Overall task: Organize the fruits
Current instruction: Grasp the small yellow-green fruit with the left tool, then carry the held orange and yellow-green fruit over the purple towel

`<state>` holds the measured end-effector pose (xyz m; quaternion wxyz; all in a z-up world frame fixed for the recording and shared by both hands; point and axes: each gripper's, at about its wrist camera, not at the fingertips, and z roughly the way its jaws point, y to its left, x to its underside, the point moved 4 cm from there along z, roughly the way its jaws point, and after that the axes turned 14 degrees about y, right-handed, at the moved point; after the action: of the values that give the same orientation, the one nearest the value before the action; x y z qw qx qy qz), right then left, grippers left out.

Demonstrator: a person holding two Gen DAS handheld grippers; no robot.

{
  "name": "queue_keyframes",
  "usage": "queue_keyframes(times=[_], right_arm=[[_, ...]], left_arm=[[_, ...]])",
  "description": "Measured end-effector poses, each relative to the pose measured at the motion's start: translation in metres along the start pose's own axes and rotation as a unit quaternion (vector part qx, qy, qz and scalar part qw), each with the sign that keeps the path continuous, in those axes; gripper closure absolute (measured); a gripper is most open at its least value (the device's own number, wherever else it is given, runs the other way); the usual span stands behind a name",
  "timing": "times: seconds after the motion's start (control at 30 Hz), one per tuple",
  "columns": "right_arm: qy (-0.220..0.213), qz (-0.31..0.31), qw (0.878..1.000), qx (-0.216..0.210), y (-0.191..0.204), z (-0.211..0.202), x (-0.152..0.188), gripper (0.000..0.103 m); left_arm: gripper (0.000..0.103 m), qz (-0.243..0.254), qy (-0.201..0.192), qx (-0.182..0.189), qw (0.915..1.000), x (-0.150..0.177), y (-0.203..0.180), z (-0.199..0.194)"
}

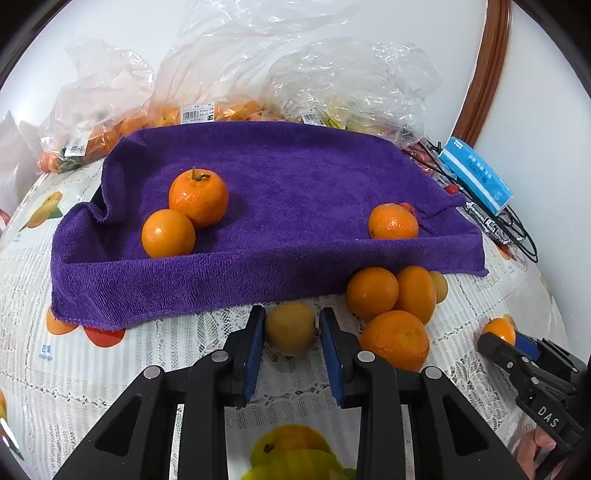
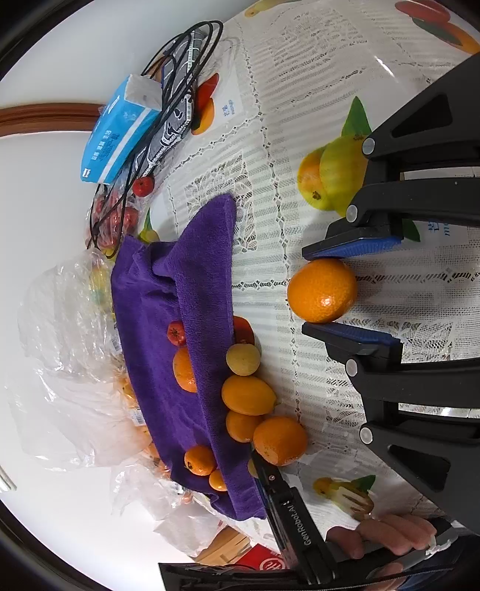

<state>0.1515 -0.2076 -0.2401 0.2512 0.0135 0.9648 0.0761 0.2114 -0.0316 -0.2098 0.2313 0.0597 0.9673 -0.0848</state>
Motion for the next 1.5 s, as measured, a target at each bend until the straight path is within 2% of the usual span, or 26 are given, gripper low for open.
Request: queue_keyframes(times=[0.17,0.27,0.5,0.6,0.73,0.87,1.03,1.23,1.33,1.4,1.5], right_arm=[[-0.002,0.011,1.000,-0.011,-0.002,-0.001,0.000,0.069],[-0.002,0.010,1.000,-0.008,-0.002,-0.001,-0.001,0.069],[0.005,-0.022,0.999,0.042,0.009,0.002,-0.001,0.068],[0.005,-0.026,0.999,0.030,0.009,0.001,-0.001,0.066],[0.003,-0.020,1.000,0.018,0.006,0.000,-0.001,0.070],[-0.001,-0.018,1.000,0.022,0.006,-0.001,-0.001,0.070],[-0.022,-0.021,1.000,0.001,0.010,-0.012,-0.003,0.070],[-0.067,-0.041,0.997,-0.003,0.031,-0.041,-0.033,0.070],[-0.087,-0.056,0.995,0.007,0.043,-0.051,-0.056,0.070],[-0.099,-0.060,0.993,0.000,0.050,-0.054,-0.071,0.070],[-0.119,-0.067,0.990,-0.023,0.057,-0.060,-0.089,0.070]], left_arm=[[0.074,0.009,0.002,-0.018,0.9998,-0.001,-0.004,0.002],[0.075,0.005,0.000,-0.011,0.9999,-0.001,-0.004,0.002],[0.075,0.008,-0.010,0.002,0.9999,0.003,-0.004,-0.003],[0.075,0.011,-0.014,0.011,0.9998,0.004,-0.007,-0.007],[0.075,0.006,-0.026,0.021,0.9994,0.003,-0.005,-0.015],[0.075,-0.003,-0.043,0.033,0.9985,0.001,0.000,-0.026],[0.075,-0.014,-0.062,0.045,0.9970,-0.001,0.006,-0.040],[0.075,-0.025,-0.073,0.036,0.9964,-0.009,0.025,-0.059],[0.075,-0.026,-0.084,0.011,0.9961,-0.021,0.036,-0.069],[0.075,-0.029,-0.086,-0.011,0.9958,-0.032,0.043,-0.071],[0.075,-0.038,-0.084,-0.017,0.9956,-0.046,0.050,-0.070]])
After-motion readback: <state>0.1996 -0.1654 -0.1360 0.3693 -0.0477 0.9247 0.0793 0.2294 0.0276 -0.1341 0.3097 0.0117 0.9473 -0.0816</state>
